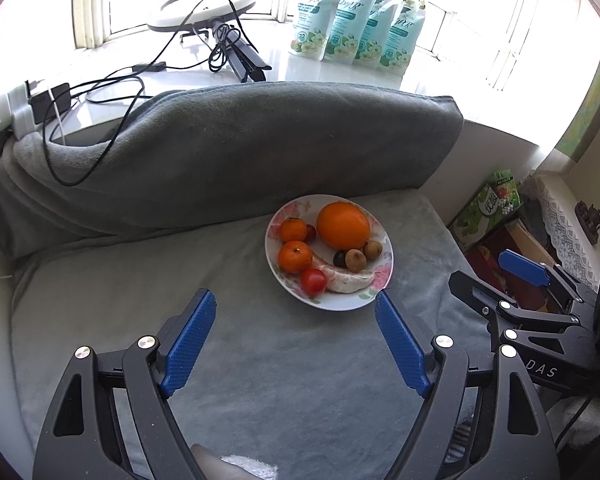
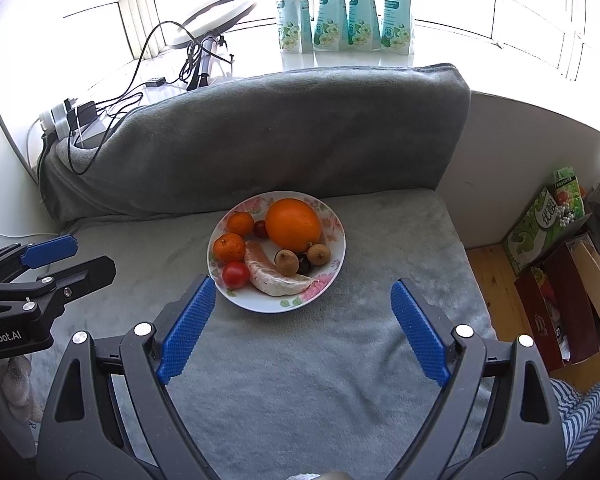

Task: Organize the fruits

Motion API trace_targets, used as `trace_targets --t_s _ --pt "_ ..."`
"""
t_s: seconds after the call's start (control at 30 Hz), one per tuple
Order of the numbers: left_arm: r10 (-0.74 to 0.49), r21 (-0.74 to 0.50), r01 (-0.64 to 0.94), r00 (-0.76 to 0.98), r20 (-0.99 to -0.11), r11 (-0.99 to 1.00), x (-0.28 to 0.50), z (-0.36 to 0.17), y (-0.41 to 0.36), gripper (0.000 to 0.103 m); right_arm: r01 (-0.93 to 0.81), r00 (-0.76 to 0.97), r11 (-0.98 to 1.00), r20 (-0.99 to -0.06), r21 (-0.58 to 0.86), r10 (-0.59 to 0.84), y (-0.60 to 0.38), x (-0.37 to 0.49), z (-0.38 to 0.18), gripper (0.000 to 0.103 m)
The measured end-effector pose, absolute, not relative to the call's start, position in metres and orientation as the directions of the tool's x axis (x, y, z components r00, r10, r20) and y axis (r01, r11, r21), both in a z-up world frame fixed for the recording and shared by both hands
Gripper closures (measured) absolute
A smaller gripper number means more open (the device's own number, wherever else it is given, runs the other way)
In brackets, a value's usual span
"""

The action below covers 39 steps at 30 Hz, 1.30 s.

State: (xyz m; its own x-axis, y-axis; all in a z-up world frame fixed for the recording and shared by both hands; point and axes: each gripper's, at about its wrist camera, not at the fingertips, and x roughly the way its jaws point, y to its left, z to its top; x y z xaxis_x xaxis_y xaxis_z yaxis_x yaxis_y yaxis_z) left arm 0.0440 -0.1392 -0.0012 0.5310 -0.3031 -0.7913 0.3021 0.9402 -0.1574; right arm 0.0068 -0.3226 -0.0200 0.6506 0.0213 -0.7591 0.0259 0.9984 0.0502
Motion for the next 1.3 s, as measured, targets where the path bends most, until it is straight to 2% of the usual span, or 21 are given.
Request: trace_targets --t_s 1.3 --pt "-0.302 -0.154 0.302 0.539 -0.786 0.941 0.0370 0.0019 -0.1379 0.021 0.017 0.654 0.999 -0.756 0.043 0.021 -0.3213 0.0003 -0.0171 0.011"
